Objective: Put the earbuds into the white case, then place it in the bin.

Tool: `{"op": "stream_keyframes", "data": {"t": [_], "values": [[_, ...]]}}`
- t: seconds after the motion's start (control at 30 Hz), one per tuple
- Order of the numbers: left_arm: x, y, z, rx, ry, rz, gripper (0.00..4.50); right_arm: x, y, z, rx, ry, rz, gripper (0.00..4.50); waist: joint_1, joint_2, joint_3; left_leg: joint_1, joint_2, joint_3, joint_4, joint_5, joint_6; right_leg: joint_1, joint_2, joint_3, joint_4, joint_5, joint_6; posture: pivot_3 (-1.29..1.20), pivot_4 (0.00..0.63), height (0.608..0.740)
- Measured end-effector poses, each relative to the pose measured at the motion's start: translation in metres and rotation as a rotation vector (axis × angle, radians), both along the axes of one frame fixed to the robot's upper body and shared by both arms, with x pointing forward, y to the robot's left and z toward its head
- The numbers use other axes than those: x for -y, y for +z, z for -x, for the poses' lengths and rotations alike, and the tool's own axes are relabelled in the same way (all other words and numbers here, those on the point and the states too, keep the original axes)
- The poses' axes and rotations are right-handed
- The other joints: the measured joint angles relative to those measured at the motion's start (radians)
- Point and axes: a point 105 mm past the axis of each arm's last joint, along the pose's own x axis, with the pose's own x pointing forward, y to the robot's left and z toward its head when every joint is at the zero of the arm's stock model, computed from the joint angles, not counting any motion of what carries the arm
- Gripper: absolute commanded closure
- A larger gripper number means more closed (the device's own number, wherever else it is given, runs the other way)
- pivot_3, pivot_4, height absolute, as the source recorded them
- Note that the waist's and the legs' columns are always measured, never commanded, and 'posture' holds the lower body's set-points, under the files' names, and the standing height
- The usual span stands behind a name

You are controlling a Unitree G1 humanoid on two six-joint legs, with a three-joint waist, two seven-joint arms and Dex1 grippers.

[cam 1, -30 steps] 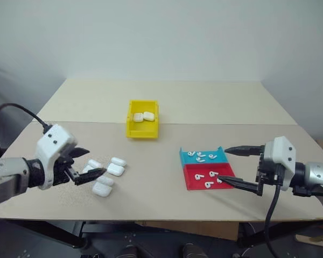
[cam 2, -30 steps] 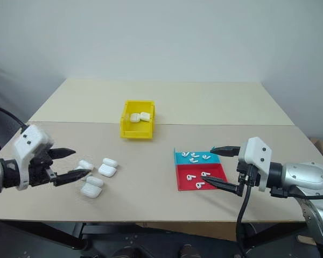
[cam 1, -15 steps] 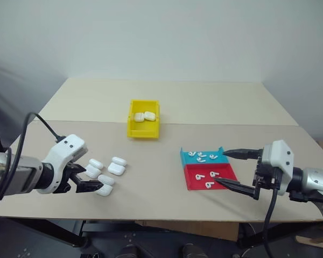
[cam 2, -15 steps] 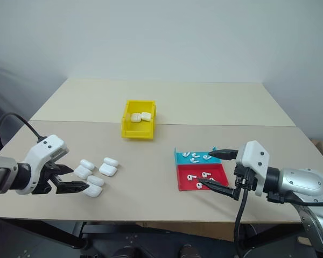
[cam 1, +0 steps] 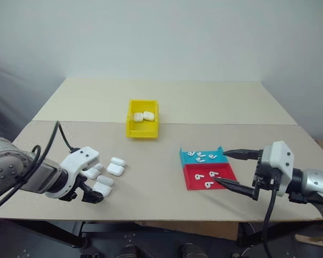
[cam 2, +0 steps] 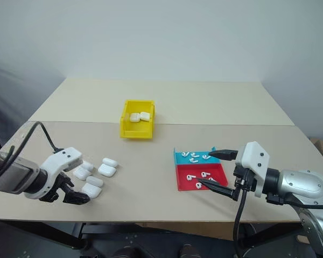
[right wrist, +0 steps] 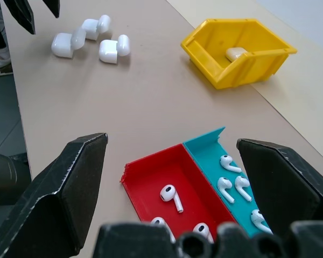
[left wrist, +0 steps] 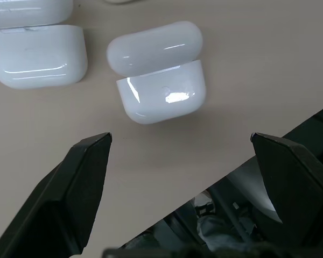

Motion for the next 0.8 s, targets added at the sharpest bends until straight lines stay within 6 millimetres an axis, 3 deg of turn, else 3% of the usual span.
{"op": "stream_keyframes", "data": {"t": [0.3,0.8], "values": [[0.004,-0.007,-0.014,0.024,0.085,-0.091,0.00,-0.001,-0.001,0.001,0.000,-0.006,-0.005,0.03,0.001,-0.001,0.000,0.000,-0.001,-0.001,0.000,0.000,0.000,0.001,0.000,0.001,0.000,0.000,0.000,0.00,0.150,0.740],[0.020,-0.025,-0.027,0.017,0.202,-0.061,0.00,-0.001,-0.001,0.001,0.004,-0.013,-0.013,0.03,0.008,-0.001,0.000,0.001,-0.002,-0.001,0.001,0.001,-0.001,0.001,0.000,0.001,0.000,0.001,0.000,0.00,0.150,0.740]]}}
